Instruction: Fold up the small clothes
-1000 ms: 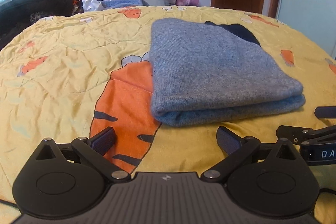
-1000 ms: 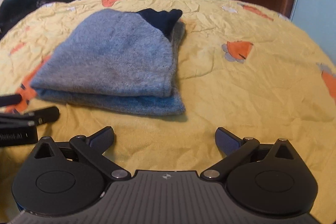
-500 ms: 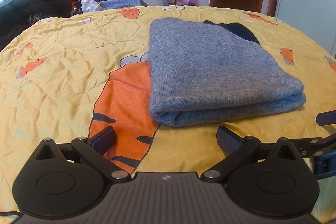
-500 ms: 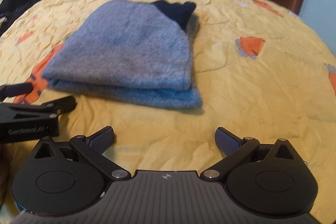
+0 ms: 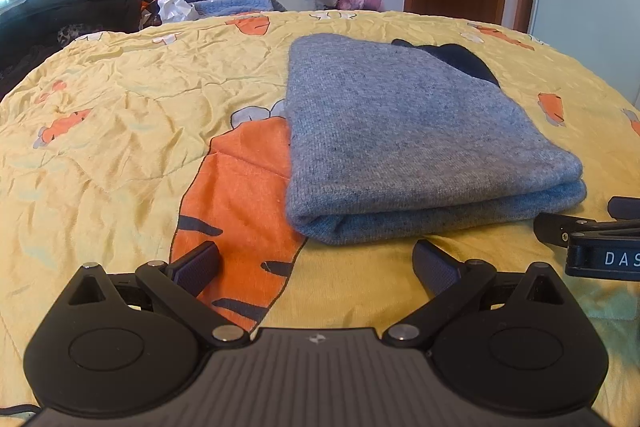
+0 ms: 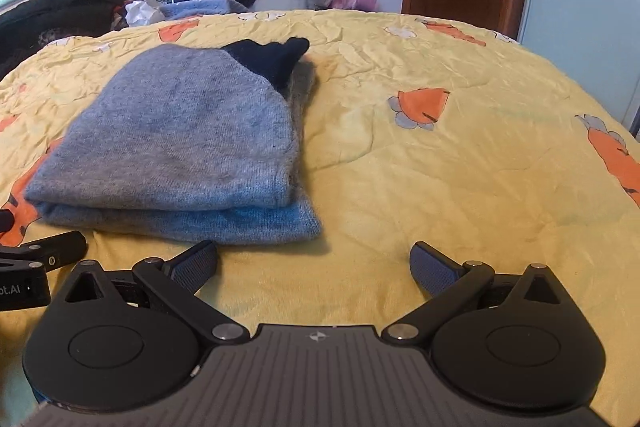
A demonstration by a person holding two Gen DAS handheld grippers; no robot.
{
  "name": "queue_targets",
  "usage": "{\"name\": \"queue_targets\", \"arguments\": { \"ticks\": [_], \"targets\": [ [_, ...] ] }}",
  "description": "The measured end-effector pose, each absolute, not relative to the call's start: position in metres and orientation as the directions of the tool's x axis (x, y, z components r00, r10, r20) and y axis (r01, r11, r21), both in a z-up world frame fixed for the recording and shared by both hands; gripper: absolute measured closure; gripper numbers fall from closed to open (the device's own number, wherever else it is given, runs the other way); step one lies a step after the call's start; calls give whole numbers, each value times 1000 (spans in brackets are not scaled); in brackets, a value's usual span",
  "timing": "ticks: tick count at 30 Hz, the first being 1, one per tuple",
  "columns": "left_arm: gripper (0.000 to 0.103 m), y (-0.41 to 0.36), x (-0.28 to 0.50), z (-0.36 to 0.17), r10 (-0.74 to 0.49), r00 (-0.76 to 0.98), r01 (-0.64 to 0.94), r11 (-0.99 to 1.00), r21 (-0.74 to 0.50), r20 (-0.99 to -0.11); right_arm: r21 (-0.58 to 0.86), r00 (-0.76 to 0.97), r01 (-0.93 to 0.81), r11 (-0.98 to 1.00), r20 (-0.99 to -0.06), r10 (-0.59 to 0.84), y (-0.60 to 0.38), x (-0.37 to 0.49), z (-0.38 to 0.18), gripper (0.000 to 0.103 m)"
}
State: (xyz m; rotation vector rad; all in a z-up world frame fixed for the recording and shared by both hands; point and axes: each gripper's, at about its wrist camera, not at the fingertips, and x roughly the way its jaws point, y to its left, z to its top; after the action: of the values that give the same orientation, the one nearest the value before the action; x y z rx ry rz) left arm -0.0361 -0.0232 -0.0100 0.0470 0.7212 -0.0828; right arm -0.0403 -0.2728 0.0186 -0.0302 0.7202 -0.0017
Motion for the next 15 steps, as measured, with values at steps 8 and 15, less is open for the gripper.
{"name": "queue_targets", "arguments": {
  "ticks": [8,15],
  "targets": [
    [0,-23,-36,-9,-56,740,88,996,13,-671,-29,761,8,1000,-648,-25,-271,-41,17,0],
    [0,-25,-40,-9,-43,742,71,997,14,-669,-30,762,10,999,-647,-27,-270,-43,17,0]
  ]
}}
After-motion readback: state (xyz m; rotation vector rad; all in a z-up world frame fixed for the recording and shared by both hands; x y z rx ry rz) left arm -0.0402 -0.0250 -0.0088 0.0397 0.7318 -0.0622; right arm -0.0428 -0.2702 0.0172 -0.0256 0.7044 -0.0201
